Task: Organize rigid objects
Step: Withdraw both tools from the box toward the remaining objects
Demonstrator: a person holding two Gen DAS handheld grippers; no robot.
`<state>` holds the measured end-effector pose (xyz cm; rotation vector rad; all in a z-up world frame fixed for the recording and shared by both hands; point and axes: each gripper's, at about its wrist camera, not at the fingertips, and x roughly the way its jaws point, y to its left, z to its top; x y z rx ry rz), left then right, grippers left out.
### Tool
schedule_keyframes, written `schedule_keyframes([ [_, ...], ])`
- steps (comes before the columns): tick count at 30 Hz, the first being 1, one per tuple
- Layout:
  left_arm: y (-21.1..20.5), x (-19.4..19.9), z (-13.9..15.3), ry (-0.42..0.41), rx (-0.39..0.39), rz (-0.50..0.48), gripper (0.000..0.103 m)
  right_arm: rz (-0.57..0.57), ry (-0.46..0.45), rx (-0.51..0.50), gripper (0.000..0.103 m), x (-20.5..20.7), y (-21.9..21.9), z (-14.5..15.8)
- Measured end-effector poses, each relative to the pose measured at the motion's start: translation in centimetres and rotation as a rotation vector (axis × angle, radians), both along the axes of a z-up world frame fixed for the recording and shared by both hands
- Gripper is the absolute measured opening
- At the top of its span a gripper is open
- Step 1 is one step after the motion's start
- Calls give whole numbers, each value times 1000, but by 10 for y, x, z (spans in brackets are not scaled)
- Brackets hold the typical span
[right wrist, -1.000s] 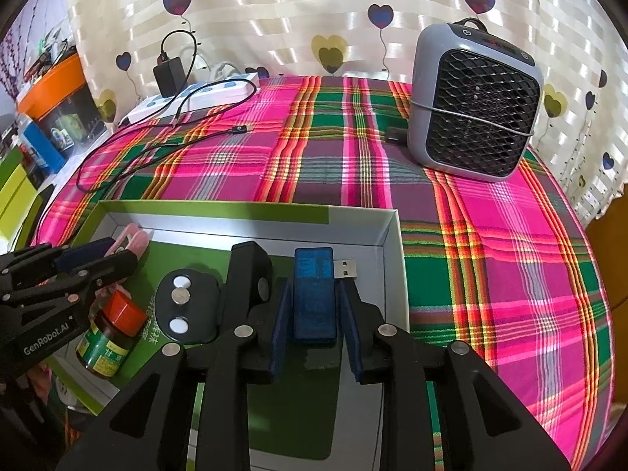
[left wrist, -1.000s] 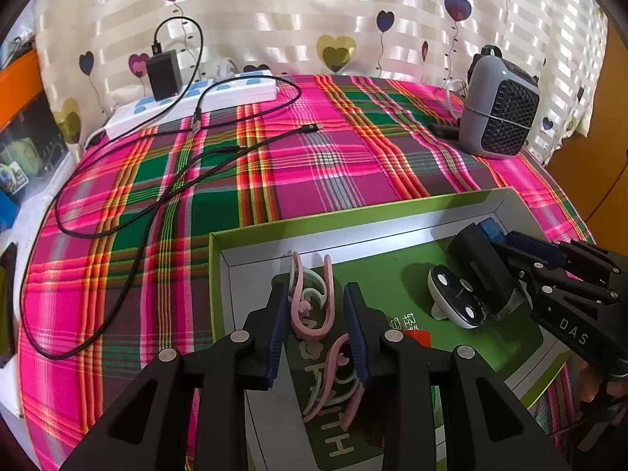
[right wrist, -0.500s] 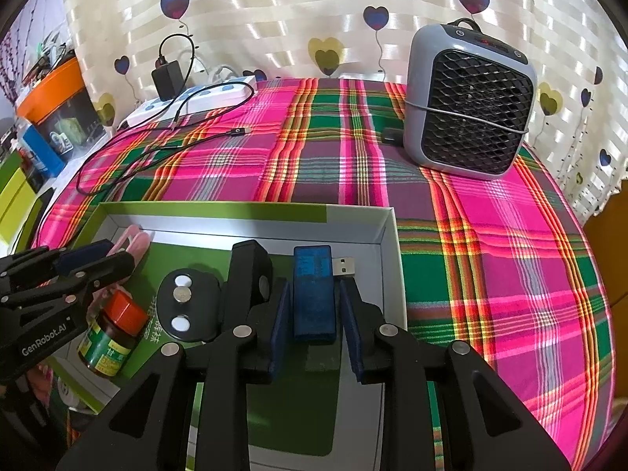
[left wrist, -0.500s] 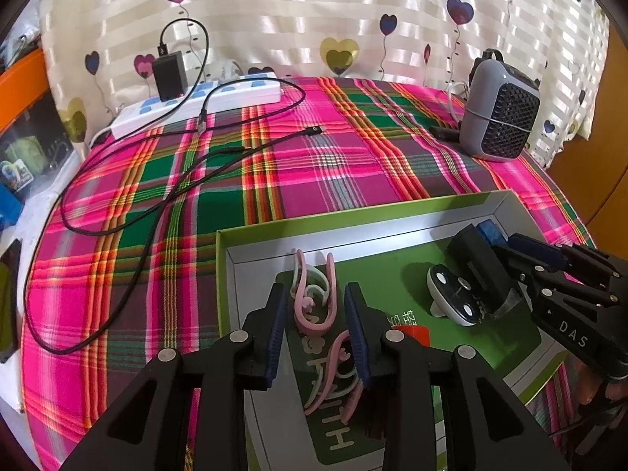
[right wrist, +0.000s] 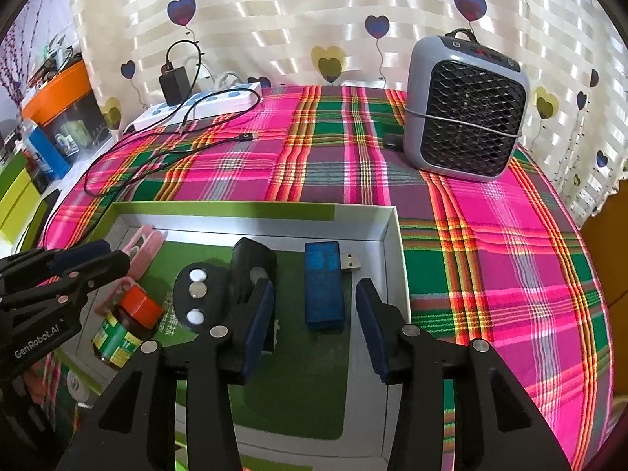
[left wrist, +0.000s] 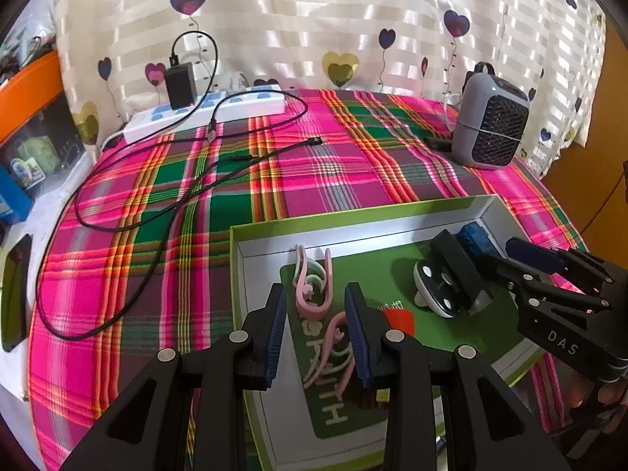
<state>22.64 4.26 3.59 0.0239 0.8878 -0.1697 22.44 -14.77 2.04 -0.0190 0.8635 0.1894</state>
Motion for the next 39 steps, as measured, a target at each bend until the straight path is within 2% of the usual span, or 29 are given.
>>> schedule_keyframes([
  [4, -2, -11, 5, -27, 24, -2, 30, -3, -20, -7, 45, -8, 1, 5],
  [13, 0, -36, 13, -53, 0, -2, 30, -18, -37, 4, 45, -25, 0, 12],
  [22, 14, -64, 17, -69, -42, 15, 30, -15, -72, 30, 45, -48, -2, 24],
  [39, 40, -114, 7, -58, -120, 32, 30, 38, -91, 74, 45, -90, 1, 23],
])
